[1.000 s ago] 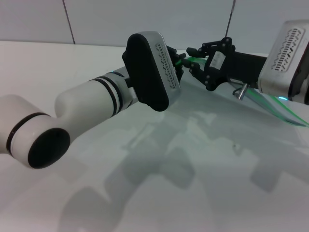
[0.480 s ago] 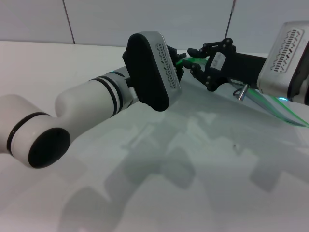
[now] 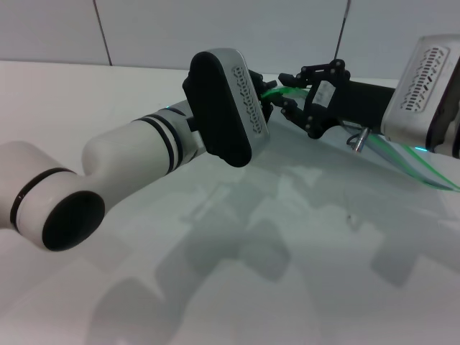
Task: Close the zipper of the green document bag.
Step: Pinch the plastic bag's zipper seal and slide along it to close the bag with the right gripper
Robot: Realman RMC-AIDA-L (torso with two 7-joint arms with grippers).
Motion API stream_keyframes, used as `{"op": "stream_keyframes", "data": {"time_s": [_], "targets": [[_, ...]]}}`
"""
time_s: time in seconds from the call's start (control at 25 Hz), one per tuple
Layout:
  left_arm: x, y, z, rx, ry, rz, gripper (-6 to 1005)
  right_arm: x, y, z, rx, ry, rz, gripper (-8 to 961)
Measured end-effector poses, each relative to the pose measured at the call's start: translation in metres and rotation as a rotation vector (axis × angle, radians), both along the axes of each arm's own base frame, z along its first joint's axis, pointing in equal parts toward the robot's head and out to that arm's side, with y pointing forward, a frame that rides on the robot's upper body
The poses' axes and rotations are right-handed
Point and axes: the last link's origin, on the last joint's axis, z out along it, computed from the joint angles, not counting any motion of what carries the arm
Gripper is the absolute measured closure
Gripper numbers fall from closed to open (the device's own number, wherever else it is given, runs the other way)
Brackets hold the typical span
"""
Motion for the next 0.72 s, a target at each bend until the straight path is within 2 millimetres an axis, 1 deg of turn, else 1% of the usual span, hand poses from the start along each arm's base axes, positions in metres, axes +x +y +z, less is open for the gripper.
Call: {"op": "stream_keyframes", "data": {"time_s": [0.08,0.28,0.72], "targets": [[0.0001,0.0,0.0,0.0,0.0,0.0,947,0.0001,0.0,-0.0001,0.002,-0.004,0.004,667],[-0.0002,-0.0001,0.0004,0.001,-0.001,0.001,948,0.0024,0.0021,0.0005,0.022,-0.018,-0.002,658],[0.0012,0.0,0.0006,0.001,-0.003,-0.002,948,0.0029,0.0039,0.0009,0.032,-0.018,-0.013,668]]}}
